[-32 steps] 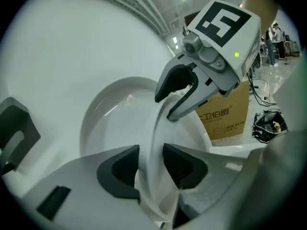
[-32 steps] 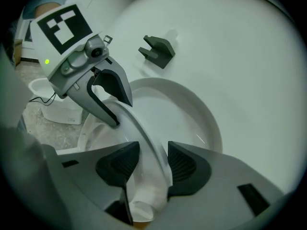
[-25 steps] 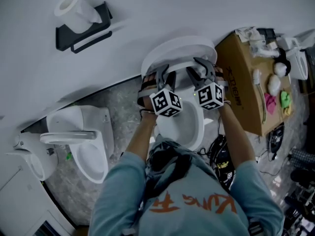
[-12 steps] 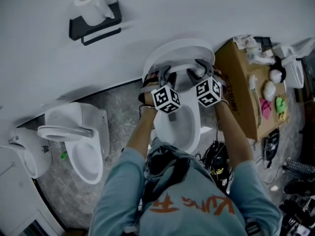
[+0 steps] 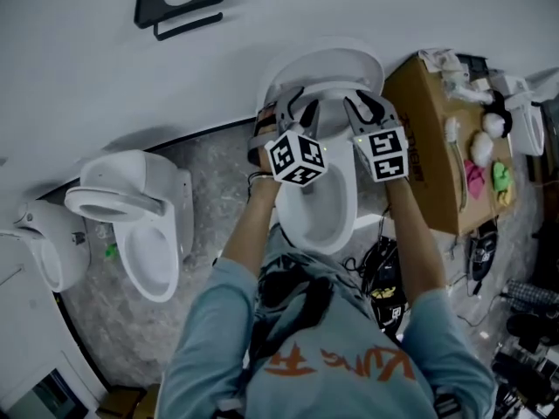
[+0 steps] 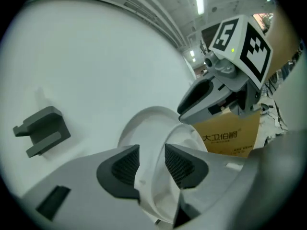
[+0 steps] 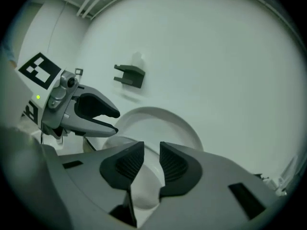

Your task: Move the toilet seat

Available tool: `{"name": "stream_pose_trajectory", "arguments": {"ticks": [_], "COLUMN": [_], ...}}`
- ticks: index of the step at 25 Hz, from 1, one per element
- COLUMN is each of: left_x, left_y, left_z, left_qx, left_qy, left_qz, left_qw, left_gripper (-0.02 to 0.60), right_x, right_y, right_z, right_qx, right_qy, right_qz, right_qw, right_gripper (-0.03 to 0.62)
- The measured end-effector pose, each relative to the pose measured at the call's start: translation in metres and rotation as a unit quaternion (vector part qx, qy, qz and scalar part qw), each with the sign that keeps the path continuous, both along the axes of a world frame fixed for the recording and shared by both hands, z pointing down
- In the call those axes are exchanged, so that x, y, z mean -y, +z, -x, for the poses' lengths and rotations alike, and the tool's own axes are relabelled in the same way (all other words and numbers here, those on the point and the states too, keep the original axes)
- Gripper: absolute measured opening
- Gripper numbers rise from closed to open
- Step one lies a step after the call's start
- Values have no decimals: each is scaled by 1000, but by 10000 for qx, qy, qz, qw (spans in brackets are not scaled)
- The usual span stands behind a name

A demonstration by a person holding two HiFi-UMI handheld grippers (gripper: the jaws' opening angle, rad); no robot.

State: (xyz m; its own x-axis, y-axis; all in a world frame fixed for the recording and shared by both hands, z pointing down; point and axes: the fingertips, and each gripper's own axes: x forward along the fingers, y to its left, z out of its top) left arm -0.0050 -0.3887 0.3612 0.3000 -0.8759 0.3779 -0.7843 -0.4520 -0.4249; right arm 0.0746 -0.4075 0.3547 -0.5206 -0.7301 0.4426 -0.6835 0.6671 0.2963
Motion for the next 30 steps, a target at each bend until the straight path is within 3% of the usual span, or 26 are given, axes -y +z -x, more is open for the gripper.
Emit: {"name": "stream_pose_trajectory", "arguments": {"ticks": [5, 7, 12, 15, 18, 23, 30], "left_x": [-44, -64, -121, -153, -176, -201, -219], "left_y": [-35, -48, -71, -78, -90, -113, -106], "left_z": [-7, -12, -32, -60, -80, -79, -74], "left_qx": [-770, -1045, -1828, -2386, -2471, -2159, -2235], "left_qy": [-668, -982, -1730, -1825, -1869, -1920, -2091], "left_qz": [-265, -389, -489, -303, -396, -734, -629], "left_qw": [9944, 9889, 9666, 9533, 9500, 9545, 9499], "left_gripper": [117, 83, 3, 2, 2, 2, 2], "right_x": [-39, -60, -107, -130, -148, -178, -190], "right_y": [-24, -36, -65, -80, -88, -98, -102], "right_z": [-27, -37, -69, -88, -103, -114, -125], "right_qx": [799, 1152, 2023, 2539, 2788, 2829, 2657], "right_qy": [210, 185, 143, 224, 389, 144, 103], "right_qz": [-54, -20, 74, 192, 285, 156, -13], "right_qw": [9966, 9932, 9792, 9668, 9591, 9589, 9640], "right_gripper": [2, -2, -3, -3, -3, -3, -3]}}
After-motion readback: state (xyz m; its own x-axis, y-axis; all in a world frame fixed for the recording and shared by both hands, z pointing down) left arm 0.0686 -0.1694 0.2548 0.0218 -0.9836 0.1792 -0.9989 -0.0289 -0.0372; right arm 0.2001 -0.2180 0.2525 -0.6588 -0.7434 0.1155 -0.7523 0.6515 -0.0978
